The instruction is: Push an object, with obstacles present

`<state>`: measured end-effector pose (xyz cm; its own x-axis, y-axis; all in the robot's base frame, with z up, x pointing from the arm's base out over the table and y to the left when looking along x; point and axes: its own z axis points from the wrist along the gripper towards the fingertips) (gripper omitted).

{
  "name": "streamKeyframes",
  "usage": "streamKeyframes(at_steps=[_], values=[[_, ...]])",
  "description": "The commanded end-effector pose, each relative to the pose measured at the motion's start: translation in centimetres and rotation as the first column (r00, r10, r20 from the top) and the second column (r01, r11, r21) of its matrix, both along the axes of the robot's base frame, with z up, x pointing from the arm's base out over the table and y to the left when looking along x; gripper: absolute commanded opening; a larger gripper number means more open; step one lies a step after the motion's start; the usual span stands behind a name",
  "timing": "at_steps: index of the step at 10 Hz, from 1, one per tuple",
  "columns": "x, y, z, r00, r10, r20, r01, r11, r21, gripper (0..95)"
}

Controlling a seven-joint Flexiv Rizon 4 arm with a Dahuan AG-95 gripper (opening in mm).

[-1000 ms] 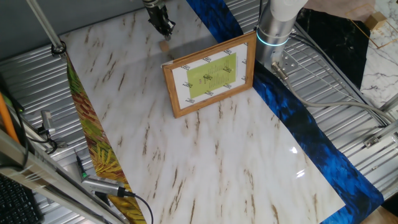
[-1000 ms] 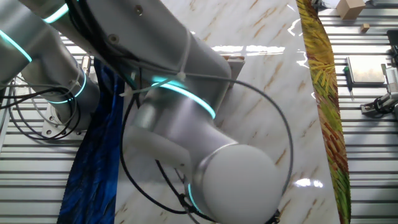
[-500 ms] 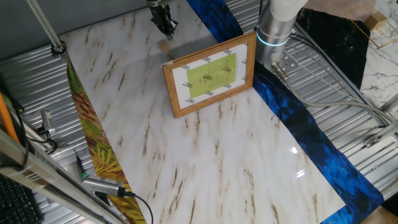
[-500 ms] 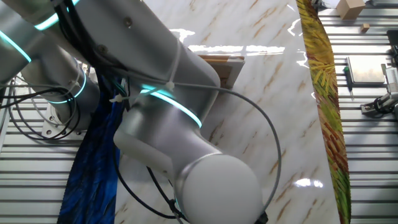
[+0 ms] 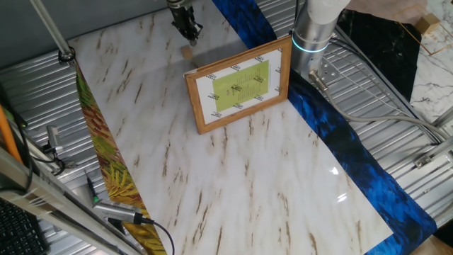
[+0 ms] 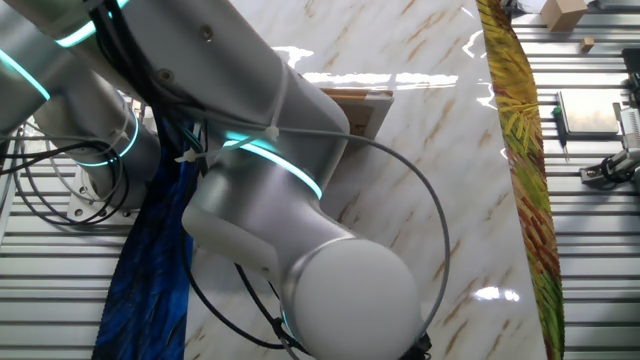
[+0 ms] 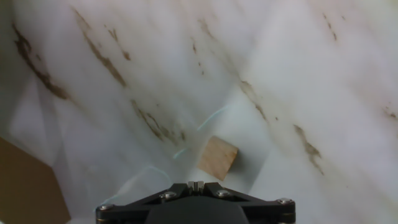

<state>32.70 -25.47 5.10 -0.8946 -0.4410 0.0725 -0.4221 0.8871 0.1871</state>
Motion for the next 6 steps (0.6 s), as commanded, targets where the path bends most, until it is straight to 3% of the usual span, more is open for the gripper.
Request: streamKeyframes(at_steps=[1, 6], values=[[0.07, -0.06, 0.18, 1.0, 0.006, 0.001, -0.006, 1.0, 0.005, 0.0], [0.08, -0.04, 0.47, 1.0, 0.024, -0.003, -0.024, 1.0, 0.003, 0.0]])
